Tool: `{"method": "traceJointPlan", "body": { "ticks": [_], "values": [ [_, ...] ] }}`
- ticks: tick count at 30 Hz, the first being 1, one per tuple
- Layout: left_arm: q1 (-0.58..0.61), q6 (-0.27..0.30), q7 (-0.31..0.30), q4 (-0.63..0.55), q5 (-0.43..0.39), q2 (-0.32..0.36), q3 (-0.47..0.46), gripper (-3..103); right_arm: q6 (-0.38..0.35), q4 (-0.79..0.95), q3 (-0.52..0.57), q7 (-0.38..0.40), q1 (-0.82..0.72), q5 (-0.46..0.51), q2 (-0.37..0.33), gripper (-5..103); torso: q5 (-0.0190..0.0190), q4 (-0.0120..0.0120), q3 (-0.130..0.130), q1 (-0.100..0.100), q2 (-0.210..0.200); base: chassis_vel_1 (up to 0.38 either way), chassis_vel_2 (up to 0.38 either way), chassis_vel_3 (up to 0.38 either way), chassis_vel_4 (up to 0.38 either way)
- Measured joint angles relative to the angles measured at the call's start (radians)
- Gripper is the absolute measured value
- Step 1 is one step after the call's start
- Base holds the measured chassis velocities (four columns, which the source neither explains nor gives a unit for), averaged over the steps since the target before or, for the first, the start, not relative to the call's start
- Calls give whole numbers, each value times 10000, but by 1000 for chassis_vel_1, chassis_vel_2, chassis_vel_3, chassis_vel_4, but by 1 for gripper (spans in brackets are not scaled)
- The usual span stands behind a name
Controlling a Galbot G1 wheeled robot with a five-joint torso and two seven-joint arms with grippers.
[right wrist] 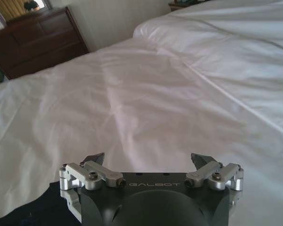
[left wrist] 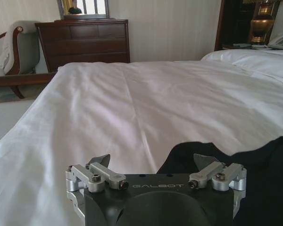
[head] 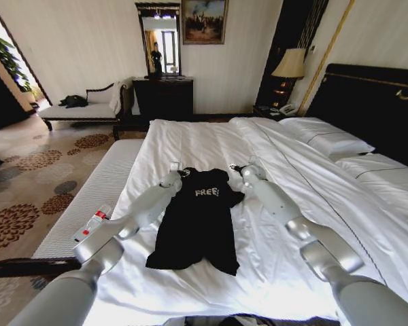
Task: Fold the clothes on the bed.
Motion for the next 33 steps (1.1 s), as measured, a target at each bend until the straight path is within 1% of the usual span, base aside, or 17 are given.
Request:
{"method": "traceJointPlan", "body": {
  "ticks": [2,3,5,7,8,11,13,14,15,16,18,20,22,26,27,29,33],
  "values": [
    [488,-14,-100,-1154,-326,691,-39,100,-146,1374,700,187,-1139,261,-549,100,13,1,1,-3,-1,0,0,0,0],
    [488,-14,-100,-1154,-326,691,-39,100,-146,1374,700,187,-1139,261,-549,100,13,1,1,-3,-1,0,0,0,0],
    [878,-64,-106,-1868,-424,1064,-167,100,-230,2184,1190,285,-1850,426,-845,100,3,0,0,-3,0,0,0,0,0],
    [1728,-284,-41,-3036,-481,1669,-558,100,-403,3315,1986,377,-2952,622,-1212,100,3,0,0,-3,0,0,0,0,0],
    [1728,-284,-41,-3036,-481,1669,-558,100,-403,3315,1986,377,-2952,622,-1212,100,3,0,0,-3,0,0,0,0,0],
    [2879,-510,126,-4080,-682,2287,-1288,100,-716,4647,2929,419,-4335,830,-1398,100,2,1,0,-2,0,0,0,0,0],
    [3102,-547,169,-4264,-721,2411,-1451,100,-786,4874,3065,416,-4616,845,-1420,100,1,1,-1,-2,0,0,0,0,0],
    [3817,-653,328,-4853,-803,2903,-2043,100,-1024,5479,3427,366,-5416,825,-1493,100,3,-2,0,-3,0,0,0,0,0],
    [4212,-710,406,-5139,-812,3155,-2374,100,-1079,5744,3577,379,-5744,780,-1503,100,6,-2,0,-3,0,0,0,0,0],
    [4212,-710,406,-5139,-812,3155,-2374,100,-1079,5744,3577,379,-5744,780,-1503,100,6,-2,0,-3,0,0,0,0,0],
    [4935,-784,504,-5605,-813,3509,-2973,100,-1050,6111,3754,458,-6140,697,-1499,100,2,1,-1,-5,1,0,0,0,0],
    [6072,-839,619,-6288,-811,3881,-3802,100,-832,6638,4009,641,-6686,590,-1434,100,3,7,0,-4,0,0,0,0,0],
    [6452,-851,668,-6511,-789,3968,-4047,100,-782,6885,4170,768,-6972,541,-1388,100,-1,7,0,-2,1,0,0,0,0],
    [8433,-977,1012,-7714,-544,4269,-5157,100,-753,8290,5179,1084,-8942,401,-1047,100,5,2,0,0,1,0,0,0,0],
    [8433,-977,1012,-7714,-544,4269,-5157,100,-753,8290,5179,1084,-8942,401,-1047,100,5,2,0,0,1,0,0,0,0],
    [9195,-1044,1144,-8171,-370,4216,-5603,100,-853,8931,5708,1053,-9862,541,-860,100,4,-3,-1,-2,2,0,0,0,0],
    [10097,-1070,1196,-8700,-299,3932,-6103,100,-989,9614,6165,1029,-10702,622,-660,100,1,0,-1,-2,1,0,0,0,0]
  ]
}}
